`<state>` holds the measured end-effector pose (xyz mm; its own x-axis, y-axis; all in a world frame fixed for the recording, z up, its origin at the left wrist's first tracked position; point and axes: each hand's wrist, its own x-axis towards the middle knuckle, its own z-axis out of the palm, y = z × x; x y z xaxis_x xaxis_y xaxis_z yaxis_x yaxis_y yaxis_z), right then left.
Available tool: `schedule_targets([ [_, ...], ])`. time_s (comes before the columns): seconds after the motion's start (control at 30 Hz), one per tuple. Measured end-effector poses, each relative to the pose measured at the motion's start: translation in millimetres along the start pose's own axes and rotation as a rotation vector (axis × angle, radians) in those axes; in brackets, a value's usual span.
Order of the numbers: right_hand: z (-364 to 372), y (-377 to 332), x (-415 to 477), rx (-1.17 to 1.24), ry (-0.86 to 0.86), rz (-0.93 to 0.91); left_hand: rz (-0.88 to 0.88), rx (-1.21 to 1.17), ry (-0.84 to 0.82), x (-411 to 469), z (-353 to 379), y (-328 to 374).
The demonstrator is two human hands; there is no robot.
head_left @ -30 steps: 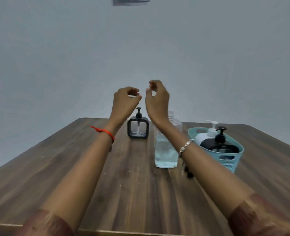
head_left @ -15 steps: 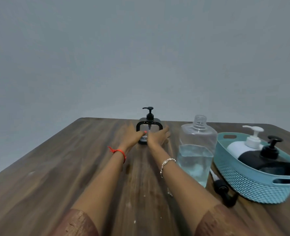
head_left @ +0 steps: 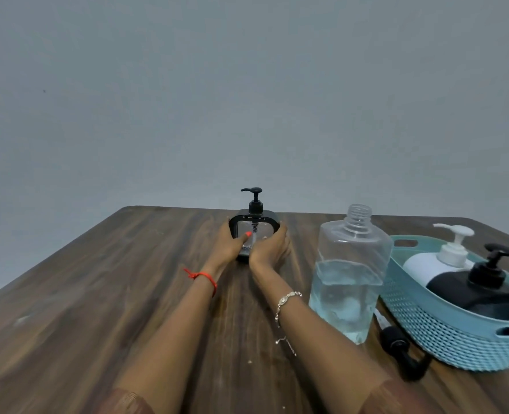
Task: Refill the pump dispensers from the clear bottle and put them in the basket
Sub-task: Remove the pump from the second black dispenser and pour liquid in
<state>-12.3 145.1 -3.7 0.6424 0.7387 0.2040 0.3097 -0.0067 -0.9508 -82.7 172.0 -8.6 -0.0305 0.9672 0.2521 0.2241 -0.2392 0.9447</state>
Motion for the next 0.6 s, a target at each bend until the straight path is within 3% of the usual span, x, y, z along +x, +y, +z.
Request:
schedule_targets([
  [0.17,-22.5,-16.2,-29.5,-0.045,0.011,-0.07,0.086,-0.046,0.06,-22.4,-23.9,16.0],
  [0.3,-46.0,-28.1,-57.5,-0.061,-0.012,-0.171,0.034,-0.187,0.049,-51.0,-45.2,38.9],
  [0.6,-111.9,-42.0,-105.8,-0.081,-0.105,-0.306,0.003,-0.295,-0.091,-120.2,-68.9,68.8],
])
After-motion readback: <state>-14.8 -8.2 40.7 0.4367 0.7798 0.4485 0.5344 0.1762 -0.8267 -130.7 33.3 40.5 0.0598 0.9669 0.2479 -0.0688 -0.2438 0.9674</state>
